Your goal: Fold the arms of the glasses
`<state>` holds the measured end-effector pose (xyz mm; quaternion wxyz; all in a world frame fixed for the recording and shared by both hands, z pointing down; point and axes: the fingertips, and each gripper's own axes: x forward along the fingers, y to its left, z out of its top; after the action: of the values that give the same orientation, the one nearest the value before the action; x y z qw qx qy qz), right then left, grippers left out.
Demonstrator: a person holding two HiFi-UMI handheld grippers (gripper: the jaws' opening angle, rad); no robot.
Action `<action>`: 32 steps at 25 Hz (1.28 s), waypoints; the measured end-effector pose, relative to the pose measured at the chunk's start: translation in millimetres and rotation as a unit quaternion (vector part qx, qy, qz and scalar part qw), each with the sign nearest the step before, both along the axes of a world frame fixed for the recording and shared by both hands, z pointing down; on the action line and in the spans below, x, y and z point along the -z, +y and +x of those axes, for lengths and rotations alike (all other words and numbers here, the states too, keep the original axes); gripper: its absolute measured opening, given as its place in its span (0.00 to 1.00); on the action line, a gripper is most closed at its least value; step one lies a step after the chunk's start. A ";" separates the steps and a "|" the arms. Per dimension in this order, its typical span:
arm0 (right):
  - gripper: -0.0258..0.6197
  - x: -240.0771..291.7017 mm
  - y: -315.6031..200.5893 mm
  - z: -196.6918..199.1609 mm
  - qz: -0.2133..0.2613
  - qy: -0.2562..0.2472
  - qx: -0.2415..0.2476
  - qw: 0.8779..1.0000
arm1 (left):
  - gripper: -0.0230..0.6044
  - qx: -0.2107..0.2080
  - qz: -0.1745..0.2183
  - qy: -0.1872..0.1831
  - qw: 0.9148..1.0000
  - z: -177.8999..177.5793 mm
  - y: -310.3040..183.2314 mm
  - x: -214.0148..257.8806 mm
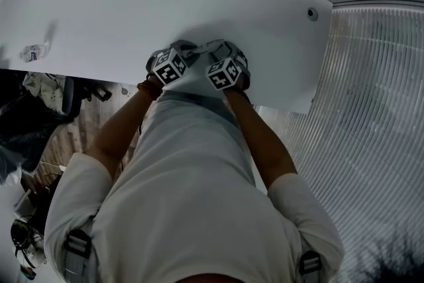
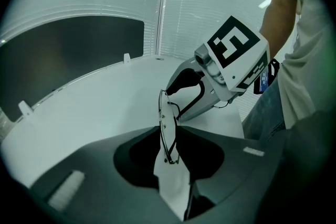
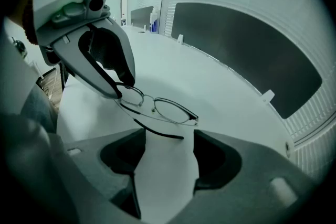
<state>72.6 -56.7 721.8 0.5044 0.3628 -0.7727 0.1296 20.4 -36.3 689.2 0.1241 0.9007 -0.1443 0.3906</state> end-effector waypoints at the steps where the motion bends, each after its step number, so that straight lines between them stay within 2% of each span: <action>1: 0.47 0.1 2.1 1.1 -0.003 -0.003 -0.001 1.000 | 0.19 -0.002 0.001 -0.001 1.000 1.1 1.4 -0.6; 11: 0.47 0.6 25.9 15.3 -0.034 -0.023 -0.010 0.999 | 0.19 -0.030 0.012 -0.020 0.999 14.8 17.4 -12.1; 16: 0.47 1.7 34.3 25.5 -0.040 -0.032 -0.019 0.998 | 0.18 -0.028 0.012 -0.018 0.999 17.7 16.5 -12.5; 20: 0.47 21.7 31.1 28.2 -0.028 -0.065 -0.041 0.997 | 0.18 -0.012 0.014 -0.009 1.000 14.4 11.6 -4.2; 24: 0.47 72.5 15.8 27.4 0.008 -0.121 -0.065 0.991 | 0.18 0.026 0.021 0.019 0.999 4.3 0.2 27.1; 27: 0.47 125.2 2.3 27.5 0.048 -0.168 -0.065 0.982 | 0.18 0.055 0.036 0.049 0.997 -1.6 -11.4 66.3; 29: 0.47 163.5 -3.4 29.6 0.075 -0.206 -0.059 0.974 | 0.18 0.077 0.052 0.073 0.993 -4.7 -19.9 100.0; 32: 0.45 233.2 -4.2 33.3 0.107 -0.274 -0.056 0.954 | 0.18 0.106 0.072 0.117 0.985 -7.9 -29.4 152.7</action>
<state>105.9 -60.9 488.6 0.2234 0.4075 -0.8692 0.1688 12.5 -65.7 536.5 0.1156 0.9264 -0.2510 0.2558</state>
